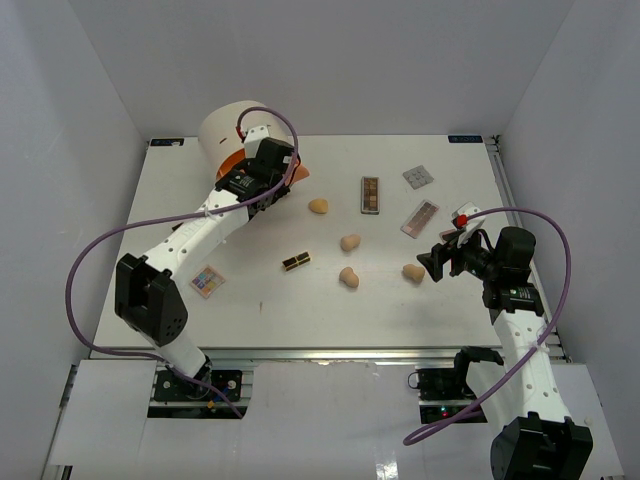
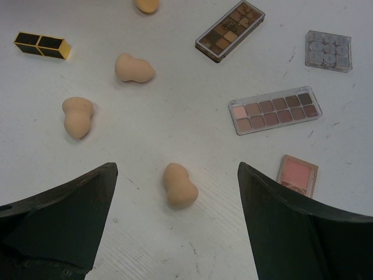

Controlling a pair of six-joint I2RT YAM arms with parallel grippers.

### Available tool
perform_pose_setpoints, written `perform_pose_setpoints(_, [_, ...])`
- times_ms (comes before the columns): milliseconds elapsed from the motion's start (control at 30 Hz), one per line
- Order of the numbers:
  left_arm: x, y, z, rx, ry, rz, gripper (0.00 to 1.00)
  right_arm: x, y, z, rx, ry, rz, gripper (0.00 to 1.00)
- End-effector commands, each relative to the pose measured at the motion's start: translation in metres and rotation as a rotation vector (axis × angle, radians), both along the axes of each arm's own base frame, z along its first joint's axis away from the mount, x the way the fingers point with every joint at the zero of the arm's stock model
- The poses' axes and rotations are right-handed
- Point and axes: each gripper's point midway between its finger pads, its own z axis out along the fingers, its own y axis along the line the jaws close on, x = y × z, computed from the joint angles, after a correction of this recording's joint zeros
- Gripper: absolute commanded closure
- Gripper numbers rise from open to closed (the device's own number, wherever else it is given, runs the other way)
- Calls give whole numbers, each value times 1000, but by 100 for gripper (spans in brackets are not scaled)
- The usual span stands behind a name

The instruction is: Organize the makeup

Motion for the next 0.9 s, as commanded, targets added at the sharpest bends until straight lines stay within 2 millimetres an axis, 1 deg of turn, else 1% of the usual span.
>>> perform_pose_setpoints(0, [-17, -22, 12, -92, -9, -63, 85, 6, 0, 18, -7, -71, 4, 10])
perform_pose_setpoints(100, [-21, -25, 15, -92, -17, -71, 85, 6, 0, 18, -7, -70, 4, 10])
perform_pose_setpoints(200, [-21, -22, 11, -72, -13, -58, 81, 6, 0, 18, -7, -70, 4, 10])
perform_pose_setpoints(267, [-22, -21, 9, -71, -10, -56, 76, 6, 0, 17, -8, -68, 2, 10])
perform_pose_setpoints(367, [-22, -20, 11, -78, -16, -52, 61, 6, 0, 18, -9, -71, 2, 10])
perform_pose_setpoints(433, [-22, -20, 18, -82, -29, -52, 55, 6, 0, 18, -9, -70, 3, 10])
perform_pose_setpoints(533, [-23, -19, 27, -85, -49, -60, 38, 6, 0, 18, -9, -72, 2, 10])
perform_pose_setpoints(567, [-23, -19, 32, -90, -57, -63, 35, 6, 0, 18, -9, -72, 2, 10])
perform_pose_setpoints(633, [-25, -19, 39, -97, -70, -73, 25, 6, 0, 18, -9, -71, 2, 10])
perform_pose_setpoints(733, [-29, -19, 49, -112, -87, -92, 17, 6, 0, 17, -9, -71, 2, 10])
perform_pose_setpoints(867, [-38, -25, 72, -150, -135, -169, 8, 6, 0, 17, -10, -71, 4, 10])
